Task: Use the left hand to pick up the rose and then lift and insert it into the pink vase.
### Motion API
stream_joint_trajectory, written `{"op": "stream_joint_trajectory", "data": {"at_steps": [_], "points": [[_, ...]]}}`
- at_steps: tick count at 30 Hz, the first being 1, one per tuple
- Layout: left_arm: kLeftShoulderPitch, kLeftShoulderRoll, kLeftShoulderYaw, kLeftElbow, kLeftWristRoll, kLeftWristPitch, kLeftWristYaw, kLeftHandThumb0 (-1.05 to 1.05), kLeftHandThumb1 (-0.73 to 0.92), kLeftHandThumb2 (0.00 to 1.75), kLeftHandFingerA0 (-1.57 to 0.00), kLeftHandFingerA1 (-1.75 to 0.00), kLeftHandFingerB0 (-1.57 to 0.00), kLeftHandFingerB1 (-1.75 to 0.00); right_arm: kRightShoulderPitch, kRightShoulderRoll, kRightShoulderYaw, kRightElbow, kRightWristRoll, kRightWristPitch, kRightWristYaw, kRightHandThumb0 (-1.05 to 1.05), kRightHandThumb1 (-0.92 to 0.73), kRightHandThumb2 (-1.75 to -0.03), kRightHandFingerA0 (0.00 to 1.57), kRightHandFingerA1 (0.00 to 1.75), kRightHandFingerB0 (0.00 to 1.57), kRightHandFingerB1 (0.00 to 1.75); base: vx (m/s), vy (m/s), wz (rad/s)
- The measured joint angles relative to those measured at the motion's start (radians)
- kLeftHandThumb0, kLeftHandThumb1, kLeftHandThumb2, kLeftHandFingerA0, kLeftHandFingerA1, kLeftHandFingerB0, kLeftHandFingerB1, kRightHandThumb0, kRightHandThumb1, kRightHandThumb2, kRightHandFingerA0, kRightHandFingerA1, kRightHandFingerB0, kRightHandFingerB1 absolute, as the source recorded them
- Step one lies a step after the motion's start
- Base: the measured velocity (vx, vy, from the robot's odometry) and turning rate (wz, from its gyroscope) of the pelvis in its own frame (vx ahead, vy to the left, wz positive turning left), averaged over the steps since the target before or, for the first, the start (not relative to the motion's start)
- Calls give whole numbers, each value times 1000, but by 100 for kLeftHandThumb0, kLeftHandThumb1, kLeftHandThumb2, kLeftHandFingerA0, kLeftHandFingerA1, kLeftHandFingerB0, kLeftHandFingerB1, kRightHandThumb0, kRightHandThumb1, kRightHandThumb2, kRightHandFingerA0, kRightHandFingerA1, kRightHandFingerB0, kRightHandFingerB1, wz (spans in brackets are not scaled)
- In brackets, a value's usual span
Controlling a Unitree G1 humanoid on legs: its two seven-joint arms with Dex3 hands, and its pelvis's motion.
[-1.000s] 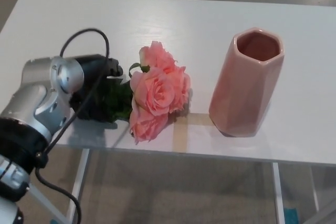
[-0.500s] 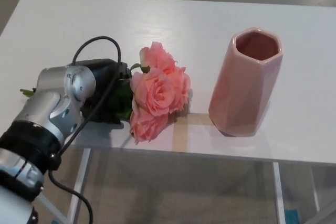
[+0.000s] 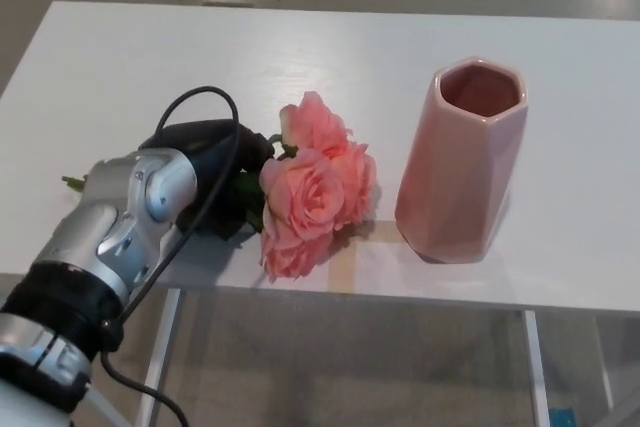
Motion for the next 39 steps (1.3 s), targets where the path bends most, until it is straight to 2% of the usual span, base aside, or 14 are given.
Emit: {"op": "stream_joint_trajectory", "data": {"at_steps": [1, 4, 5, 9, 10, 12, 13, 18, 19, 28, 29, 30, 32, 39], "points": [[3, -1, 2, 2, 0, -9, 14, -24, 74, 62, -88, -103, -68, -44, 0, 0, 0, 0, 0, 0, 0, -27, -66, -59, 68, 49, 55, 43, 0, 0, 0], [9, -1, 9, 4, 0, -31, 45, -24, 74, 62, -88, -103, -68, -44, 0, 0, -1, 0, 1, 0, 1, -27, -66, -59, 68, 49, 55, 43, 0, 0, 0], [9, -1, 9, 4, 0, -31, 45, -25, 75, 63, -76, -129, -81, -51, 0, 0, -1, 0, 1, 0, 1, -28, -67, -59, 67, 49, 55, 43, 0, 0, 0], [18, -1, 19, 7, 0, -67, 95, -25, 75, 63, -76, -129, -81, -51, 0, -1, -1, 0, 2, 0, 3, -28, -67, -59, 67, 49, 55, 43, 0, 0, 0], [21, -2, 20, 8, 0, -72, 102, -26, 76, 63, -81, -118, -72, -45, 0, -1, -1, 0, 2, 0, 3, -27, -67, -59, 68, 49, 55, 43, 0, 0, 0], [22, -3, 24, 13, 0, -81, 117, -26, 76, 63, -81, -118, -72, -45, 0, -2, 0, 0, 2, 0, 3, -27, -67, -59, 68, 49, 55, 43, 0, 0, 0], [21, -5, 28, 19, 0, -86, 127, -26, 75, 64, -74, -129, -79, -49, -1, -2, 0, 0, 2, 1, 4, -27, -67, -59, 67, 49, 54, 42, 0, 0, 0], [9, -10, 48, 44, -3, -110, 172, -26, 76, 62, -74, -130, -82, -50, -7, -6, 1, 0, 2, 1, 10, -27, -67, -59, 66, 48, 54, 42, 0, 0, 0], [5, -11, 51, 48, -3, -115, 180, -22, 78, 62, -70, -140, -88, -55, -7, -6, 1, 0, 2, 1, 11, -27, -66, -59, 66, 48, 54, 42, 0, 0, 0], [-76, -2, 137, 5, -12, -123, 208, -20, 79, 63, -72, -142, -88, -57, -7, -15, 1, 0, 3, 2, 18, -27, -66, -59, 67, 49, 55, 43, 0, 0, 0], [-81, -2, 147, -3, -14, -123, 209, -19, 79, 63, -71, -142, -85, -76, -7, -15, 1, 0, 3, 2, 19, -28, -67, -59, 67, 49, 55, 43, 0, 0, 0], [-86, -3, 160, -15, -19, -122, 209, -19, 79, 63, -71, -142, -85, -76, -7, -16, 1, 0, 3, 2, 19, -28, -67, -59, 67, 49, 55, 43, 0, 0, 0], [-95, -10, 205, -47, -43, -116, 207, -18, 80, 63, -74, -142, -75, -101, -7, -16, 2, 0, 3, 2, 19, -28, -67, -59, 67, 49, 55, 43, 0, 0, 0], [-136, -84, 359, -118, -152, -64, 172, -18, 84, 64, -87, -134, -70, -109, -11, -16, 3, -1, 1, 2, 19, -28, -67, -59, 68, 49, 56, 43, 0, 0, 0]]}}
